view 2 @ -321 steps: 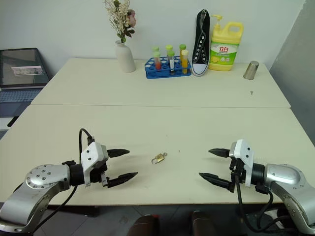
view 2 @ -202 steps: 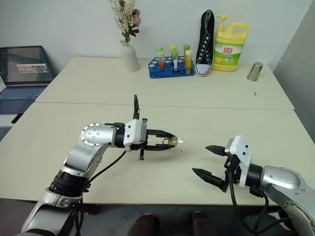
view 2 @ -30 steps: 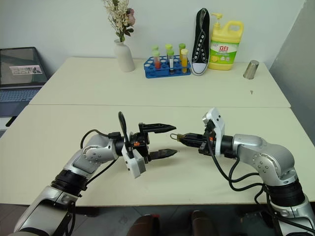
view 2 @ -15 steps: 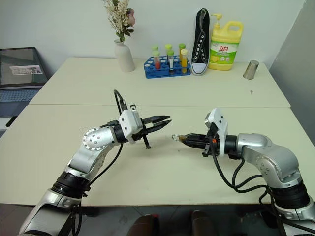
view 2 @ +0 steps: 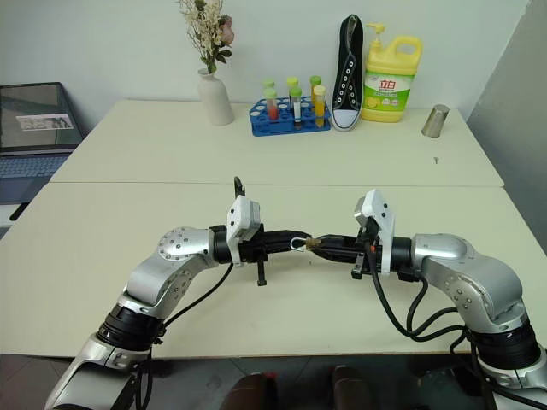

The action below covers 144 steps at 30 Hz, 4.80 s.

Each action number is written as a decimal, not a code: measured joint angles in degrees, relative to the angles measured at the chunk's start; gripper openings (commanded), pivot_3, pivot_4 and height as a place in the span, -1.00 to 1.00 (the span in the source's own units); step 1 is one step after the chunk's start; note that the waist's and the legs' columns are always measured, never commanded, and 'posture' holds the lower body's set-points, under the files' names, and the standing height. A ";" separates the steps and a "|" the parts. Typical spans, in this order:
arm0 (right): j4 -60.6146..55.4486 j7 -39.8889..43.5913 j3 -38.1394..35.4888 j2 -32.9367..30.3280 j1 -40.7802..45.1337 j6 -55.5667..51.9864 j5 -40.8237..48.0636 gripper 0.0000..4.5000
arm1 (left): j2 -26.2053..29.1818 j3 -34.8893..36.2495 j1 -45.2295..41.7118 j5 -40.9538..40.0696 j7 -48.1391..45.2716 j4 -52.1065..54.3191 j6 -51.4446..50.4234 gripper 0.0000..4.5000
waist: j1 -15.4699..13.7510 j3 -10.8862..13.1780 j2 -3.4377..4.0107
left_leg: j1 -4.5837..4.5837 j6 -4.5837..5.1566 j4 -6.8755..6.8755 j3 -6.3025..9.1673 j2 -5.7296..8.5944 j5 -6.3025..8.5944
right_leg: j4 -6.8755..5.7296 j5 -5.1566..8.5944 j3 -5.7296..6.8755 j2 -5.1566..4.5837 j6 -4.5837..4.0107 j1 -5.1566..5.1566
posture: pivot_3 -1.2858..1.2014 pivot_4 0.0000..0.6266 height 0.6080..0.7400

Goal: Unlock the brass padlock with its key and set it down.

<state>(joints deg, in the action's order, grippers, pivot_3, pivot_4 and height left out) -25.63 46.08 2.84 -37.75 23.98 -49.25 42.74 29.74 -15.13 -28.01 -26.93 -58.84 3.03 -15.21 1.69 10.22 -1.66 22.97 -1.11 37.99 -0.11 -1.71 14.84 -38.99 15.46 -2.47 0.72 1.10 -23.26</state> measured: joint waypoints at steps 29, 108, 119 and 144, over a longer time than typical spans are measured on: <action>1.38 2.26 0.79 0.03 -0.37 2.57 -4.96 -0.94 | 0.67 7.11 1.32 -7.41 -0.55 8.47 -16.61 -1.00 | -0.03 0.00 0.00 | 0.01 0.00 0.00 0.00 0.01 0.00 | 0.02 0.01 -0.01 -0.02 0.01 0.00 | 0.03 -0.52 1.00; 3.96 11.63 7.24 -4.49 1.70 -0.39 -5.56 -0.94 | 17.39 5.45 9.85 11.20 -15.68 6.67 13.64 -1.00 | -0.07 0.07 0.07 | 0.03 0.00 -0.08 -0.10 0.01 0.01 | 0.12 0.06 -0.06 -0.32 -0.10 -0.04 | 0.03 -0.52 1.00; 19.77 18.56 24.05 1.38 11.89 -0.54 -15.23 -0.94 | 19.13 5.76 18.81 11.93 -15.68 14.73 15.75 -1.00 | 0.05 0.10 0.09 | 0.00 0.00 -0.07 -0.03 -0.05 0.01 | 0.04 0.07 0.03 -0.23 -0.08 -0.07 | 0.03 -0.52 1.00; -5.29 8.02 1.94 -4.03 -12.38 6.94 -18.47 1.00 | 12.85 8.27 13.04 12.53 -6.23 3.29 9.56 -1.00 | -0.14 0.15 0.16 | 0.04 0.00 -0.08 0.02 0.02 0.01 | 0.03 0.08 0.09 -0.26 -0.06 -0.06 | 0.03 -0.52 1.00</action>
<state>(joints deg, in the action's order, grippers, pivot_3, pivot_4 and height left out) -30.92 54.09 4.78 -41.78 11.60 -42.32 24.28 42.59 -6.86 -14.97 -14.41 -65.07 6.32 -5.66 1.55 10.37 -1.50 23.01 -1.11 37.91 -0.10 -1.69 14.85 -38.96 15.53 -2.38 0.46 1.04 -23.32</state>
